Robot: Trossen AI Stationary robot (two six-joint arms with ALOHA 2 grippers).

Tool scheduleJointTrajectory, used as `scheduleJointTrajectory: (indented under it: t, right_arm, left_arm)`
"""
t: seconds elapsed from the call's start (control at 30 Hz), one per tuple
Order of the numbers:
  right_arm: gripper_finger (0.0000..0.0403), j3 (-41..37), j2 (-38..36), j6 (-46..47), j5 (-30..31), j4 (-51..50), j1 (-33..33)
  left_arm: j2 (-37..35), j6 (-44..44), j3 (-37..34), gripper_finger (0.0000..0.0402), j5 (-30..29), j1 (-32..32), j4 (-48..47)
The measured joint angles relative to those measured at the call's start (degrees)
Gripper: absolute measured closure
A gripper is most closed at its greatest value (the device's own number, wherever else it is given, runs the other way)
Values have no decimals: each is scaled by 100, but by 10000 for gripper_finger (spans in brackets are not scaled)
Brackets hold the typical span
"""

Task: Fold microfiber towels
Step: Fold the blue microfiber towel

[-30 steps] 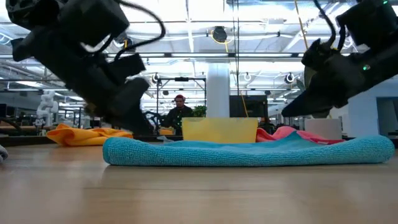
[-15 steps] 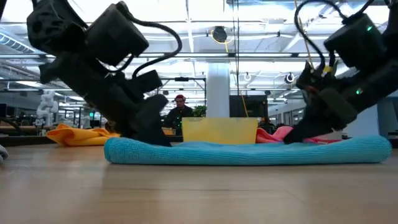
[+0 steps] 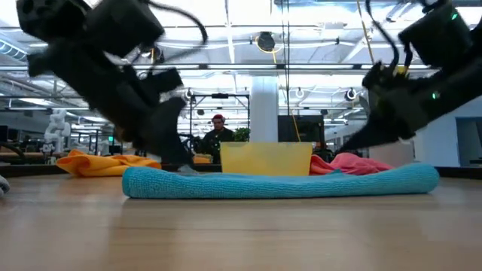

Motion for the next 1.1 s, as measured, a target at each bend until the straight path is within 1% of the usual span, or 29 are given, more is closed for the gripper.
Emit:
scheduleJointTrajectory:
  t: [0.07,0.2,0.3,0.43,0.53,0.63,0.77,0.87,0.97,1.1]
  right_arm:
    - [402,1,-106,-105,-147,328,77]
    - [402,8,38,-85,-1275,1103,207]
    - [402,9,423,68,-1822,1586,383]
    - [402,87,1132,408,-2155,1865,628]
    - [402,141,1586,686,-2363,1836,695]
    - [402,134,1792,863,-2405,1575,655]
    - [402,153,1656,849,-2408,1060,399]
    - [403,142,1335,480,-2395,784,179]
    - [403,119,814,75,-2384,467,10]
    - [403,126,26,30,-2402,255,-63]
  left_arm:
    - [-142,37,11,284,-200,-64,89]
    - [-179,175,11,284,-229,-106,230]
    - [-25,216,16,284,-94,-99,310]
    - [323,275,11,284,-1,-89,293]
    - [544,-19,39,284,84,-76,99]
    - [544,-428,41,284,92,-167,-203]
    - [342,-563,22,284,163,-456,-372]
    - [192,-781,13,284,316,-698,-368]
    - [45,-1004,30,284,326,-944,-365]
    - [-65,-1046,146,284,67,-1148,-309]
